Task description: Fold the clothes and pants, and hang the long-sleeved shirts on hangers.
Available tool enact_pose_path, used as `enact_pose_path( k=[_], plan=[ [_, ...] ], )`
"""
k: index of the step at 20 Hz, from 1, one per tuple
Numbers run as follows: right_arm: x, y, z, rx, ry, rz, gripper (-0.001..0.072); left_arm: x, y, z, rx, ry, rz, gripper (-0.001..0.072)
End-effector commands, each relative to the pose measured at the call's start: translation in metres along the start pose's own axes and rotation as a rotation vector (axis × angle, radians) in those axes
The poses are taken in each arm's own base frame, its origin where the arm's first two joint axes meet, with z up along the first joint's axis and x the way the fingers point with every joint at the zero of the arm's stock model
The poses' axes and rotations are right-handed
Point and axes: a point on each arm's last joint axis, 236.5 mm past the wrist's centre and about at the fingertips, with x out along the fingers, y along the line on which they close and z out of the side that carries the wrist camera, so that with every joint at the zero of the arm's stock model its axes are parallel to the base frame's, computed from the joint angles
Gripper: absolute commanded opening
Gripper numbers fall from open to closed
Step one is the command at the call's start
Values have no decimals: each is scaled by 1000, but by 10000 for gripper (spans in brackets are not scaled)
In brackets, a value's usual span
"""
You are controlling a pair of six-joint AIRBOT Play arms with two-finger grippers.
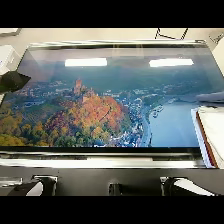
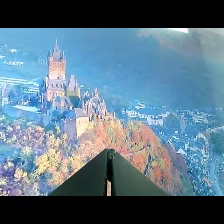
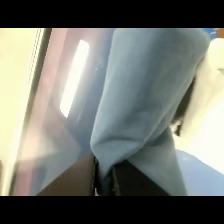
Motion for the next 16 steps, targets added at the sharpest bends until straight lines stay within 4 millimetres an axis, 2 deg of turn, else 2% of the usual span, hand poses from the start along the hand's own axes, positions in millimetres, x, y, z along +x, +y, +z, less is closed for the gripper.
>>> enact_pose_path(
  k=[1,3,5,7,11,13,16],
  plan=[
    [-28,-25,-10,87,16,-71,38,0,0,1,8,-5,0,23],
    [-33,-59,-29,99,91,-221,39,0,0,1,9,-5,0,23],
    [-40,-91,-26,124,56,-353,39,0,0,1,9,-4,0,23],
    [-45,-131,-35,143,68,-493,39,0,-1,1,10,-3,-2,23],
    [-45,-231,-85,194,221,-780,39,1,-5,0,8,-2,-12,23],
    [-42,-272,-104,194,257,-880,39,1,-8,0,0,-3,-27,23],
    [-20,-305,-120,203,274,-902,39,0,-11,1,-8,-5,-39,23]
  ],
)
